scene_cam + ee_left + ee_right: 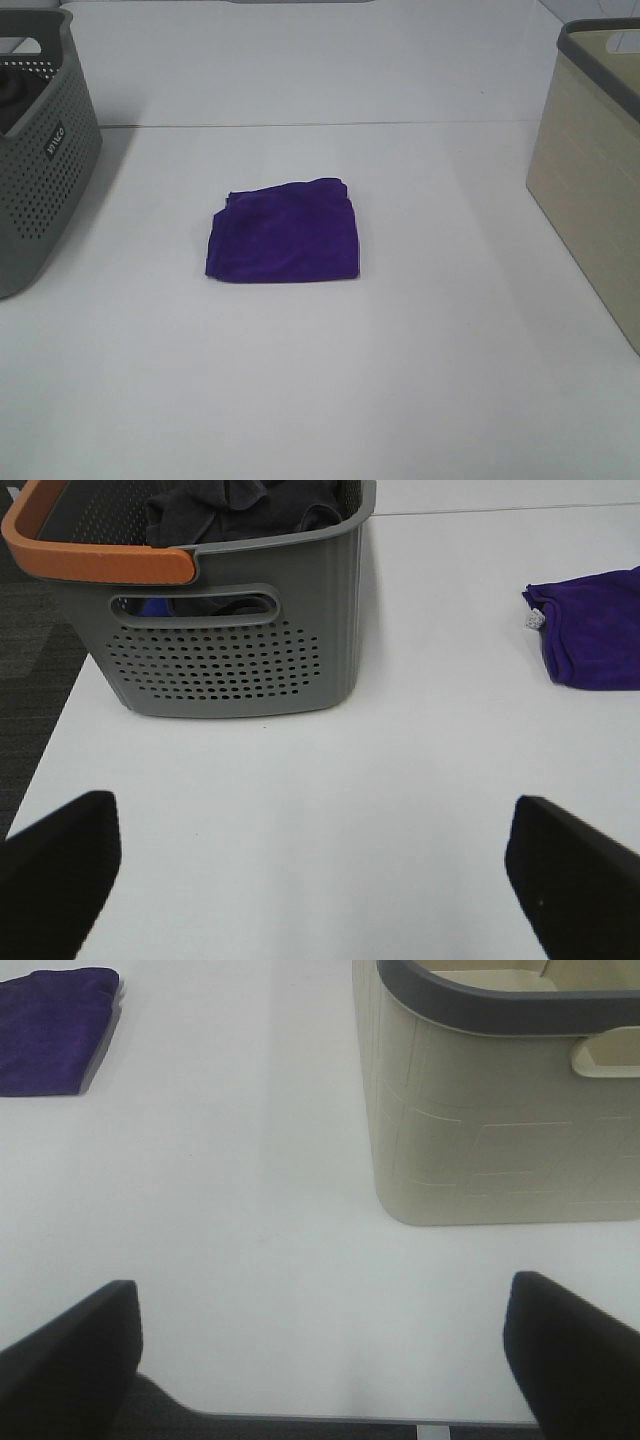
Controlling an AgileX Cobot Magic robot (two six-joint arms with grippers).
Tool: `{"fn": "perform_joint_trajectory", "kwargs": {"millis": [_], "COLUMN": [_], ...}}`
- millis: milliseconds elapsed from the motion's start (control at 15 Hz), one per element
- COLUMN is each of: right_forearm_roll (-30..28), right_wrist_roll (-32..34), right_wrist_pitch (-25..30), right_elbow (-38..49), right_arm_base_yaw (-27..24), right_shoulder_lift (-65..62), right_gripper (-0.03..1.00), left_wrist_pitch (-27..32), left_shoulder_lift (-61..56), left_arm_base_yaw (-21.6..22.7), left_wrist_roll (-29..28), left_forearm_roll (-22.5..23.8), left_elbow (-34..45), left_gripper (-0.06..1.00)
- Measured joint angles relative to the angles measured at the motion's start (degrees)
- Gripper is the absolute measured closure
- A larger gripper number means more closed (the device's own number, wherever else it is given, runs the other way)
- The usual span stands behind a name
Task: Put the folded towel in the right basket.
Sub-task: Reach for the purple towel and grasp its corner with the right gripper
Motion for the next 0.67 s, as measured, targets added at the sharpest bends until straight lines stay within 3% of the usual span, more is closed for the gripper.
{"fn": "perform_joint_trajectory", "kwargs": {"millis": [667], "right_forearm_roll": [0.0], "right_wrist_roll": [0.0], "right_wrist_pitch": [0.0], "right_elbow": [0.0], "right_arm_base_yaw": [0.0], "right_shoulder_lift": [0.0], "right_gripper": [0.02], "left_wrist_pitch": [0.0], "left_shoulder_lift": [0.0], "left_arm_base_yaw": [0.0], "left_wrist_roll": [0.0], "left_forearm_roll": [0.0], "left_elbow": [0.0], "left_gripper": [-0.05]}}
